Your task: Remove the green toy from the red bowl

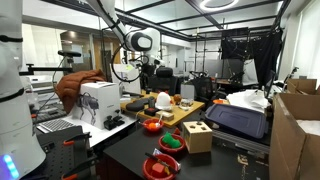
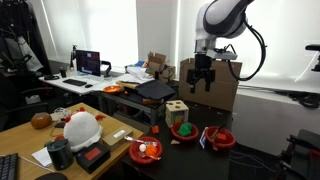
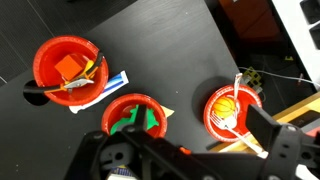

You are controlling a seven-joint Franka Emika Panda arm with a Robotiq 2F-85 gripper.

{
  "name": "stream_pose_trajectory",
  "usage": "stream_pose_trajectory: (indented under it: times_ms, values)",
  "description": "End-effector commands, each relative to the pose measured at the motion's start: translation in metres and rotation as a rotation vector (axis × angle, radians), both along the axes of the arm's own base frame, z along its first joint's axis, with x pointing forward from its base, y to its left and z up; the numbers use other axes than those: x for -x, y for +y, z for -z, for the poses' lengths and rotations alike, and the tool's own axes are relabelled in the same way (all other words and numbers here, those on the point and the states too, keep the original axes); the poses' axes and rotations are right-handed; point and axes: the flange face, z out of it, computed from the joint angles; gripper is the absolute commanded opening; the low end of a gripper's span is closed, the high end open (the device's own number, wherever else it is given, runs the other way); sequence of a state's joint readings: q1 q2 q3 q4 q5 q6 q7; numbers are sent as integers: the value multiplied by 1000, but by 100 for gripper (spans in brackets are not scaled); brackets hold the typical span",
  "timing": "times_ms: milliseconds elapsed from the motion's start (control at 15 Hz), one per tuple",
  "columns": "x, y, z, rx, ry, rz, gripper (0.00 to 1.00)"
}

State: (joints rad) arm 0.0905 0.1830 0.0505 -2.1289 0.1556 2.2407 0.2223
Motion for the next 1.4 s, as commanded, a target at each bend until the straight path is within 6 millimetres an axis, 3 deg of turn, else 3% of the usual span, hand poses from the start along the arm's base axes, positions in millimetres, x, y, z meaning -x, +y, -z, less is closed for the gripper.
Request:
stream_pose_trajectory:
  times_ms: [0, 333, 600, 933, 1333]
  values:
    - [-8, -6, 24, 42, 18, 89, 100]
    - [-18, -27, 65, 99, 26, 195, 100]
    - [-32, -61, 107, 132, 52, 242, 100]
    - [-63, -105, 148, 148, 62, 301, 100]
    - [-97, -124, 182, 142, 58, 337, 100]
